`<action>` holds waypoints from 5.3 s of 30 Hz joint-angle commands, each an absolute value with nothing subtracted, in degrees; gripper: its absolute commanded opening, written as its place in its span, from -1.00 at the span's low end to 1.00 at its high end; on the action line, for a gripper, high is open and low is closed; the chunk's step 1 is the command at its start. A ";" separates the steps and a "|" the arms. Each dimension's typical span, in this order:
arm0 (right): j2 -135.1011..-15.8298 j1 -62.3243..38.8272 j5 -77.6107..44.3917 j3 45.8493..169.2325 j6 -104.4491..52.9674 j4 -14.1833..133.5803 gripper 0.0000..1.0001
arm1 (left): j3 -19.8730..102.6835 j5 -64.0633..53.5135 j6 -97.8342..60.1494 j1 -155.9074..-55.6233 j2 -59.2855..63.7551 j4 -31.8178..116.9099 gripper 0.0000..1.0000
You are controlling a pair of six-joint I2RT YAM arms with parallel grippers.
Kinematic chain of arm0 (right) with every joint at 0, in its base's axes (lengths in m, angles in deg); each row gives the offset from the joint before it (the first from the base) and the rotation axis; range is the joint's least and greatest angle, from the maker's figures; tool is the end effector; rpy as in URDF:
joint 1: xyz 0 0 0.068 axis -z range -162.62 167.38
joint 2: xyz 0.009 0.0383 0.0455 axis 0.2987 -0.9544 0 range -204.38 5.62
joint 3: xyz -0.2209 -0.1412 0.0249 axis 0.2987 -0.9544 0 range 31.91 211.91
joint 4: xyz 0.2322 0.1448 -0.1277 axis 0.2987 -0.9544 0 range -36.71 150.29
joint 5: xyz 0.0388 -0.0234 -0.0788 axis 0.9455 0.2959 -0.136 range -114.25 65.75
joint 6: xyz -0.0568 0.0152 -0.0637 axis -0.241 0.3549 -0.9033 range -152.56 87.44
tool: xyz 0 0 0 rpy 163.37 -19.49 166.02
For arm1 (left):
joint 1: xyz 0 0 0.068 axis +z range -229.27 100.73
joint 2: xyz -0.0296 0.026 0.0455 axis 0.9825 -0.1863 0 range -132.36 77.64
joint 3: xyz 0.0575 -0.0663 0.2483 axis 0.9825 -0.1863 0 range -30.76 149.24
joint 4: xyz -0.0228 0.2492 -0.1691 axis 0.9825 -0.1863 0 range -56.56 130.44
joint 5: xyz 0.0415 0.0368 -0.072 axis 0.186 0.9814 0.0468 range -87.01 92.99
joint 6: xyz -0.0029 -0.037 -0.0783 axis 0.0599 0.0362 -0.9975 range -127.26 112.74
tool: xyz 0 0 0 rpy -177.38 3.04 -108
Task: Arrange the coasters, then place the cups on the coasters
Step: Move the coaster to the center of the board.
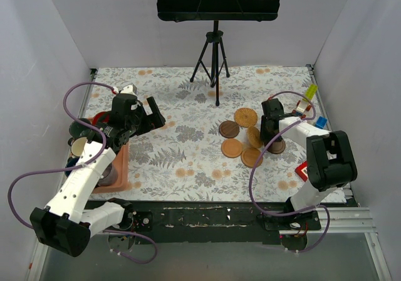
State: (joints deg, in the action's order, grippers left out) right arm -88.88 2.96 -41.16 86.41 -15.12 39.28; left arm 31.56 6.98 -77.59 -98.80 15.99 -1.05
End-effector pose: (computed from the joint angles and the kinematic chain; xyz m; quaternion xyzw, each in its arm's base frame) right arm 0.3643 0.0707 0.0991 0.0620 0.9564 -0.0689 0.2771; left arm 0.2847 -0.0954 0.3023 -0.4028 0.8147 -0.2713 0.3168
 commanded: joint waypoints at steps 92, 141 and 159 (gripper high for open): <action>-61.89 -27.09 -44.63 72.41 11.92 14.60 -0.26 | 26.98 4.30 -79.07 -101.94 25.43 -1.39 0.96; -65.23 -30.08 -46.40 76.29 1.81 17.58 -0.24 | 27.16 4.74 -78.98 -101.94 24.99 -1.48 0.96; -69.53 -29.91 -45.43 70.32 1.90 24.69 -0.23 | 28.30 4.83 -78.72 -102.03 24.64 -1.92 0.96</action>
